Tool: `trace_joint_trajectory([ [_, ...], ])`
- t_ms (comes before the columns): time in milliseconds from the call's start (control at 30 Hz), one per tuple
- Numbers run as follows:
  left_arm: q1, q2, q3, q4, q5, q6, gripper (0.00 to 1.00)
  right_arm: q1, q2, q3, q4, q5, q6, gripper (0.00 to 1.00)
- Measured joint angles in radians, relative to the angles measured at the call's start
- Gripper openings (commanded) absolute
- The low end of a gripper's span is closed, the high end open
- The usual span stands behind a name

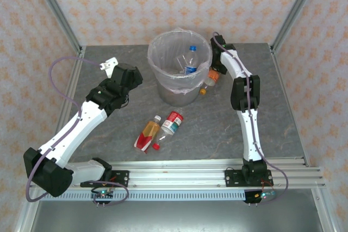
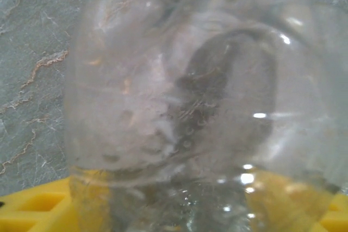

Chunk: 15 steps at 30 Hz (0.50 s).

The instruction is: Put the plastic bottles in the bin

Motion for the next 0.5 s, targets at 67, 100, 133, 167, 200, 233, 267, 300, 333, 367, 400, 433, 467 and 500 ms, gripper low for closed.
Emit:
trace_joint_trajectory([
  [67, 0.000, 0.000, 0.000, 0.000, -0.001, 0.000, 1.00, 0.000, -0.001, -0.002, 0.005, 0.000, 0.003, 0.58],
  [100, 0.000, 0.000, 0.000, 0.000, -0.001, 0.000, 1.00, 0.000, -0.003, -0.006, 0.009, 0.000, 0.003, 0.57],
  [133, 0.000, 0.000, 0.000, 0.000, -0.002, 0.000, 1.00, 0.000, -0.007, -0.013, 0.013, 0.000, 0.003, 0.56],
  [167, 0.000, 0.000, 0.000, 0.000, -0.002, 0.000, 1.00, 0.000, -0.013, -0.024, 0.022, 0.000, 0.002, 0.54],
  [200, 0.000, 0.000, 0.000, 0.000, -0.002, 0.000, 1.00, 0.000, -0.021, -0.040, 0.034, 0.000, 0.002, 0.51],
  [233, 0.000, 0.000, 0.000, 0.000, -0.002, 0.000, 1.00, 0.000, -0.034, -0.064, 0.050, -0.001, 0.000, 0.49],
  [267, 0.000, 0.000, 0.000, 0.000, -0.002, 0.000, 1.00, 0.000, -0.051, -0.095, 0.069, -0.005, -0.001, 0.46],
  [300, 0.000, 0.000, 0.000, 0.000, -0.002, 0.000, 1.00, 0.000, -0.068, -0.126, 0.086, -0.008, -0.002, 0.45],
  [333, 0.000, 0.000, 0.000, 0.000, -0.002, 0.000, 1.00, 0.000, -0.087, -0.159, 0.103, -0.009, -0.002, 0.44],
  [367, 0.000, 0.000, 0.000, 0.000, -0.002, 0.000, 1.00, 0.000, -0.108, -0.196, 0.118, -0.008, -0.006, 0.44],
  [400, 0.000, 0.000, 0.000, 0.000, -0.002, 0.000, 1.00, 0.000, -0.124, -0.224, 0.132, -0.008, -0.009, 0.43],
  [433, 0.000, 0.000, 0.000, 0.000, -0.002, 0.000, 1.00, 0.000, -0.145, -0.259, 0.151, -0.008, -0.013, 0.43],
  [467, 0.000, 0.000, 0.000, 0.000, -0.002, 0.000, 1.00, 0.000, -0.166, -0.292, 0.169, -0.008, -0.017, 0.43],
  [500, 0.000, 0.000, 0.000, 0.000, -0.002, 0.000, 1.00, 0.000, -0.187, -0.324, 0.188, -0.008, -0.019, 0.43],
])
